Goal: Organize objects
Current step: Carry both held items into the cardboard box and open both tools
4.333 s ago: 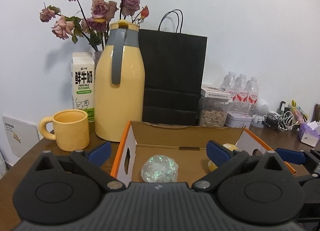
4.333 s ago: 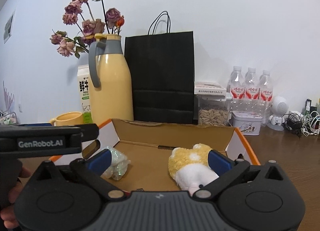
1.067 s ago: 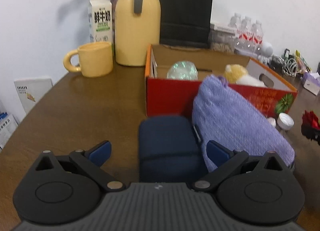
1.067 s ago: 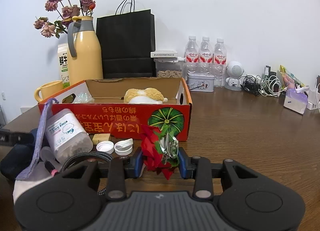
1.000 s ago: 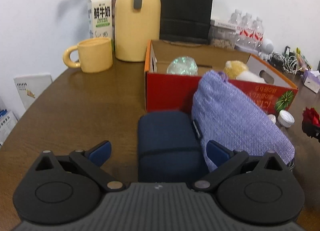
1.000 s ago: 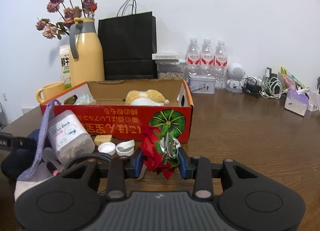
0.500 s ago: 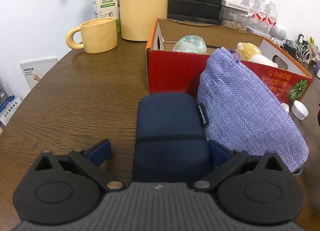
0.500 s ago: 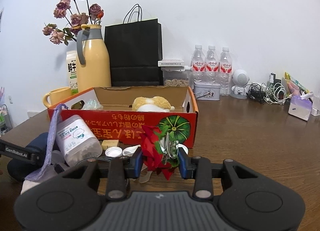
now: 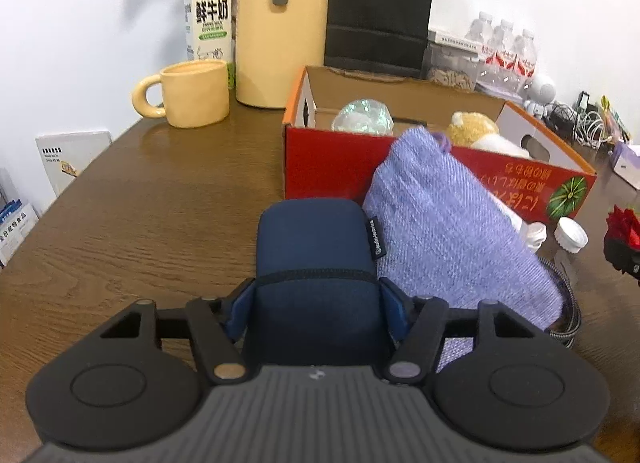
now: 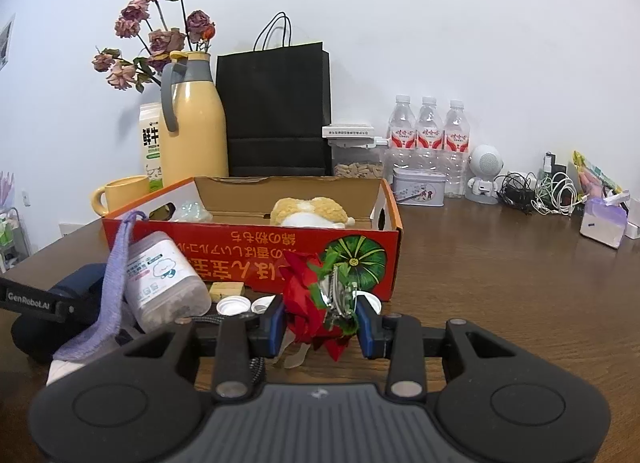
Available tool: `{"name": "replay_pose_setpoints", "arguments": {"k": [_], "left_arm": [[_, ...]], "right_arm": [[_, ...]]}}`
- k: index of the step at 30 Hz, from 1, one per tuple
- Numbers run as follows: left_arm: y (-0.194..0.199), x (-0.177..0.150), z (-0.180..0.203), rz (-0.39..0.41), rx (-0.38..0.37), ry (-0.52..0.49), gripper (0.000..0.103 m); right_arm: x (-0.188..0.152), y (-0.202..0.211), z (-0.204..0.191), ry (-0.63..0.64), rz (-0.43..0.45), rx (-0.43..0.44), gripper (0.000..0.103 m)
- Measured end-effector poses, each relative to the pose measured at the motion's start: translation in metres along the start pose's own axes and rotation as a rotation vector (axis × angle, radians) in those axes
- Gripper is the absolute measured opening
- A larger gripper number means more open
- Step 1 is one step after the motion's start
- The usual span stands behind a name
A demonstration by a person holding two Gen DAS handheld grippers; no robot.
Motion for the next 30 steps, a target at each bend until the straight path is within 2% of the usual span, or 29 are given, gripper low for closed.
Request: {"name": "replay_pose_setpoints", "arguments": {"k": [7, 12, 16, 24, 30], "left_arm": [[0.03, 0.023, 0.003, 0.115, -0.042, -0.007, 0.065], [0.044, 0.053, 0.025, 0.194, -0.099, -0.024, 0.065], [0.038, 0.075, 0.05, 0.227, -0.142, -0.026, 0.065], [-0.009, 0.107, 0.089, 0.199, -0.182, 0.027, 0.065], [-0.052, 0.118, 0.108, 0.161, -0.169, 0.05, 0.065]], "right_arm": [[0.005, 0.002, -0.008, 0.042, 0.017, 0.019, 0.034], [0.029, 0.003, -0.012, 0.069, 0.072, 0.038, 0.034], [0.055, -0.007, -0.012, 0.084, 0.109, 0.036, 0.034], [0.096, -0.057, -0.004, 0.061, 0.121, 0.006, 0.034], [0.102, -0.104, 0.008, 0.004, 0.09, -0.018, 0.034]]}}
Point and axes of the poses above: each gripper's, at about its wrist camera, not at the fingertips, and y roughly against the way its jaws point, z to its right, x to its top, the point moved 2 cm from there along -y, roughly the way its jaws point, and after that the axes turned 12 degrees about y, right-handed, at the moved point
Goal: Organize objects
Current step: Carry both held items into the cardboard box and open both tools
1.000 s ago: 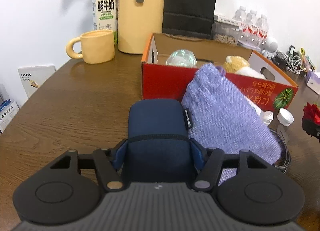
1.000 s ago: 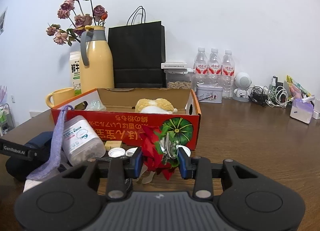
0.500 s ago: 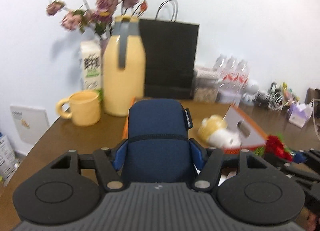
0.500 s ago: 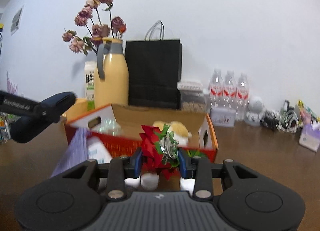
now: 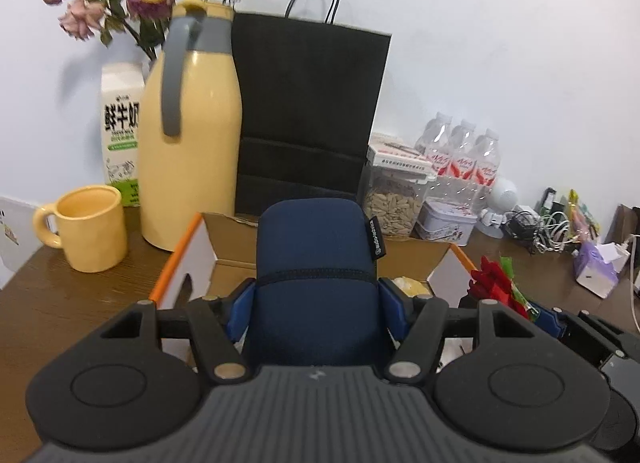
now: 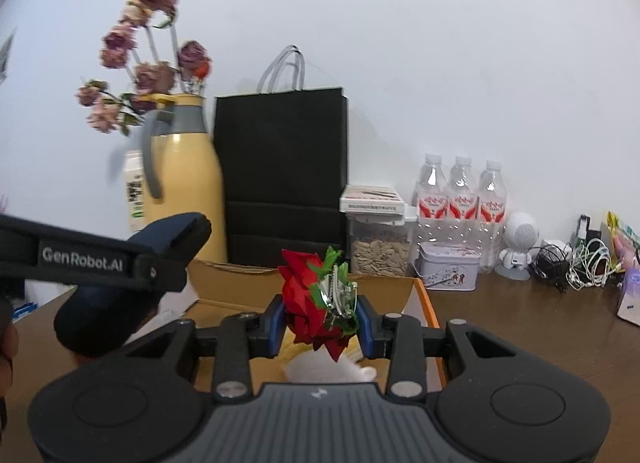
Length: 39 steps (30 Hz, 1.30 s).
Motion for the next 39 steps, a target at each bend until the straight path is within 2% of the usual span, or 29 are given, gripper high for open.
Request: {"name": "replay_pose_setpoints", "arguments": {"k": [8, 15, 16, 18, 19, 20, 21, 22, 23, 24, 26, 32, 39], "left_arm": [[-0.047, -0.008, 0.004, -0.058, 0.022, 0.004, 0.065], [-0.056, -0.016, 0.003, -0.099, 0.032, -0.016, 0.067], [-0.057, -0.017, 0.003, -0.102, 0.033, -0.016, 0.068], [-0.054, -0.017, 0.002, -0.086, 0.029, -0.02, 0.081], [-0.052, -0.017, 0.003, -0.073, 0.024, -0.026, 0.095], [-0.049, -0.016, 0.003, -0.06, 0.022, -0.032, 0.103], [-0.046, -0.016, 0.004, -0.045, 0.022, -0.037, 0.103], [-0.044, -0.015, 0.005, -0.039, 0.025, -0.041, 0.103], [-0.043, -0.014, 0.005, -0.037, 0.027, -0.041, 0.103], [-0.042, -0.014, 0.004, -0.038, 0.028, -0.037, 0.103], [-0.042, -0.013, 0.004, -0.038, 0.031, -0.033, 0.103], [-0.04, -0.013, 0.004, -0.033, 0.03, -0.034, 0.103], [-0.02, -0.01, 0.003, -0.006, 0.008, -0.037, 0.103]], "right_arm": [[-0.019, -0.032, 0.014, -0.014, -0.074, 0.016, 0.034], [-0.025, -0.039, 0.018, -0.033, -0.105, 0.021, 0.034], [-0.026, -0.039, 0.018, -0.032, -0.108, 0.023, 0.034], [-0.027, -0.038, 0.017, -0.03, -0.111, 0.029, 0.036], [-0.027, -0.038, 0.017, -0.03, -0.112, 0.03, 0.037], [-0.028, -0.038, 0.017, -0.031, -0.114, 0.031, 0.042], [-0.028, -0.038, 0.017, -0.033, -0.117, 0.031, 0.051], [-0.029, -0.038, 0.017, -0.036, -0.117, 0.031, 0.056], [-0.029, -0.037, 0.018, -0.04, -0.115, 0.031, 0.07], [-0.029, -0.036, 0.018, -0.044, -0.113, 0.032, 0.087], [-0.028, -0.034, 0.019, -0.051, -0.102, 0.032, 0.102], [-0.025, -0.028, 0.018, -0.048, -0.086, 0.045, 0.103], [-0.021, -0.016, 0.016, -0.043, -0.059, 0.038, 0.103]]}}
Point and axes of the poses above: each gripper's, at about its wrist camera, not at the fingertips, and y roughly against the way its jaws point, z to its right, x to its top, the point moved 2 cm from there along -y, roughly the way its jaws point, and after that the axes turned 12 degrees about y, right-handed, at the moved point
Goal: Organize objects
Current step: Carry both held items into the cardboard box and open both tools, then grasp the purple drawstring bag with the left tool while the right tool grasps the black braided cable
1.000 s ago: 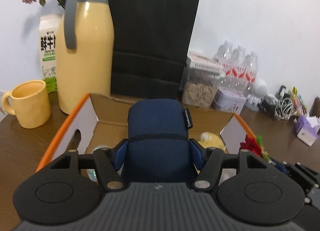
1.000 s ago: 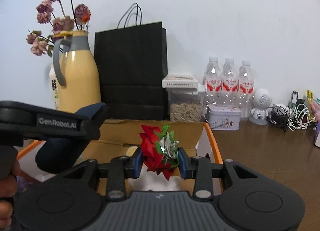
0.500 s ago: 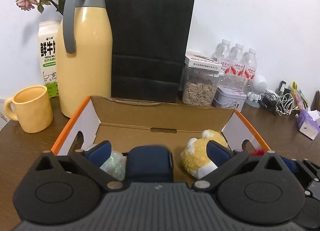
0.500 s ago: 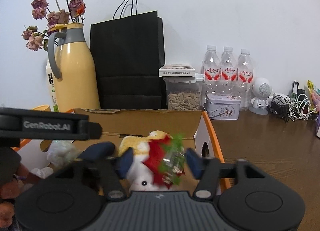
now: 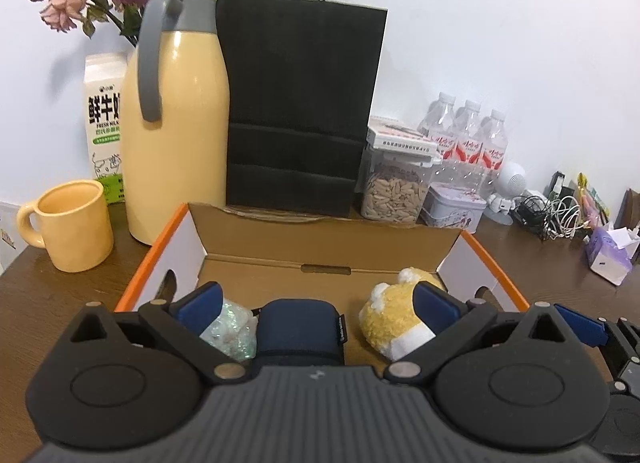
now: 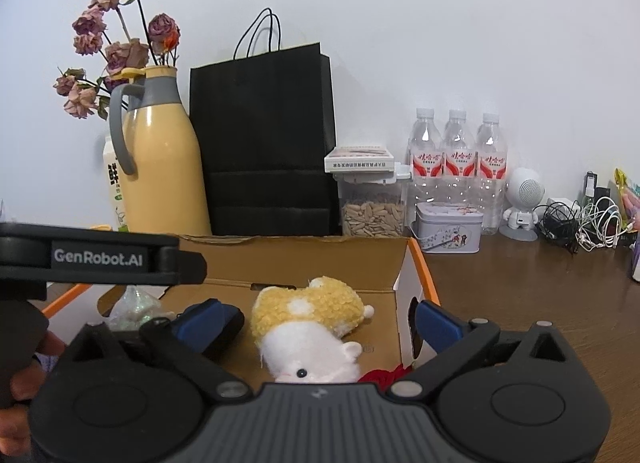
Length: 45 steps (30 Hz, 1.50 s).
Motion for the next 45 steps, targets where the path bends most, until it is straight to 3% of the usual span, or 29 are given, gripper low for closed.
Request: {"name": "replay_pose_setpoints", "arguments": {"k": [11, 17, 37, 45], "left_arm": [[0.061, 0.002, -0.02, 0.062, -0.017, 0.008, 0.103], [0.087, -0.008, -0.045, 0.071, 0.015, 0.016, 0.103], [0.149, -0.067, -0.113, -0.019, 0.126, -0.034, 0.103], [0.162, -0.087, -0.134, -0.058, 0.148, 0.003, 0.103]], "right_arm": [[0.002, 0.036, -0.009, 0.041, 0.045, -0.004, 0.103], [-0.008, 0.056, -0.013, 0.061, 0.028, 0.018, 0.103], [-0.076, 0.119, -0.037, 0.163, -0.148, 0.145, 0.103], [-0.084, 0.118, -0.059, 0.142, -0.211, 0.268, 0.103]]}}
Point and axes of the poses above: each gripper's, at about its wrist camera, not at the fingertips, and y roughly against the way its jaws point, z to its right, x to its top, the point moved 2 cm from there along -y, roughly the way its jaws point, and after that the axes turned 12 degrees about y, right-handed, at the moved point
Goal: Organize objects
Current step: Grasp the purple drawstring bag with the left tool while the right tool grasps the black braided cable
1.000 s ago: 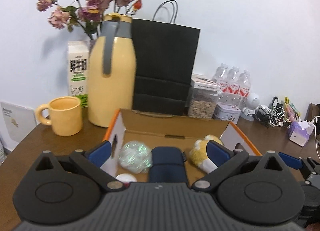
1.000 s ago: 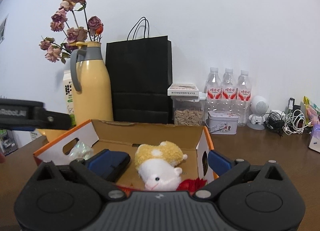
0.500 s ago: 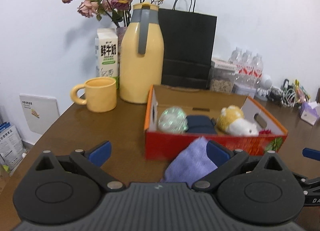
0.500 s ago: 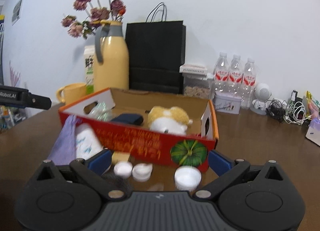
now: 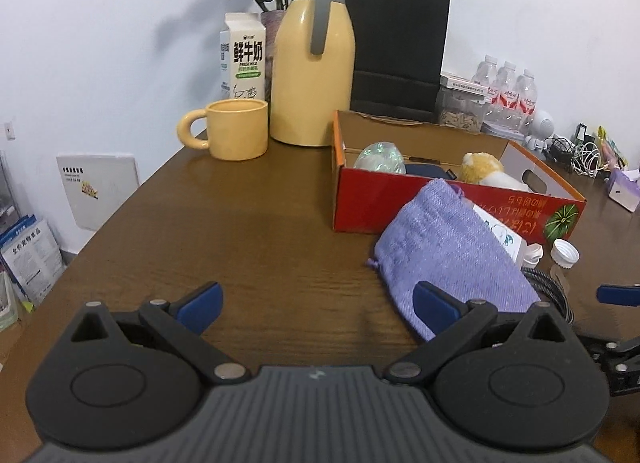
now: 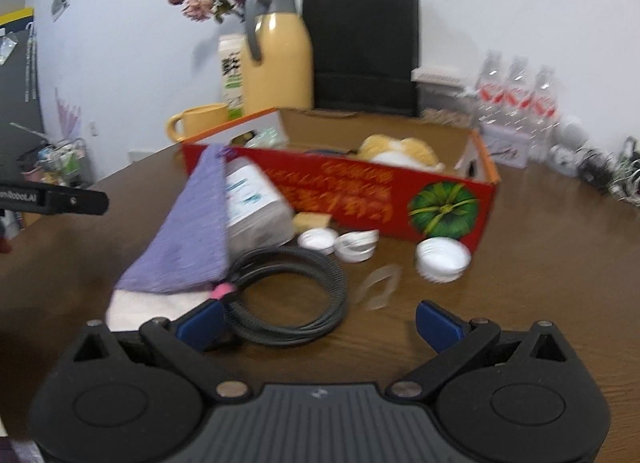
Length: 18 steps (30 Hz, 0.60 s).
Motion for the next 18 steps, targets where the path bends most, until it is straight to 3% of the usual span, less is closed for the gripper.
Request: {"name": "replay_pose_setpoints", "arguments": {"k": [11, 18], "left_arm": [[0.005, -0.006, -0.008, -0.009, -0.011, 0.027, 0.103], [0.002, -0.007, -0.009, -0.015, -0.008, 0.036, 0.103]], "right_arm": [[0.017, -0.037, -0.011, -0.029, -0.093, 0.022, 0.102], [0.018, -0.044, -0.016, -0.013, -0.089, 0.03, 0.102]]}}
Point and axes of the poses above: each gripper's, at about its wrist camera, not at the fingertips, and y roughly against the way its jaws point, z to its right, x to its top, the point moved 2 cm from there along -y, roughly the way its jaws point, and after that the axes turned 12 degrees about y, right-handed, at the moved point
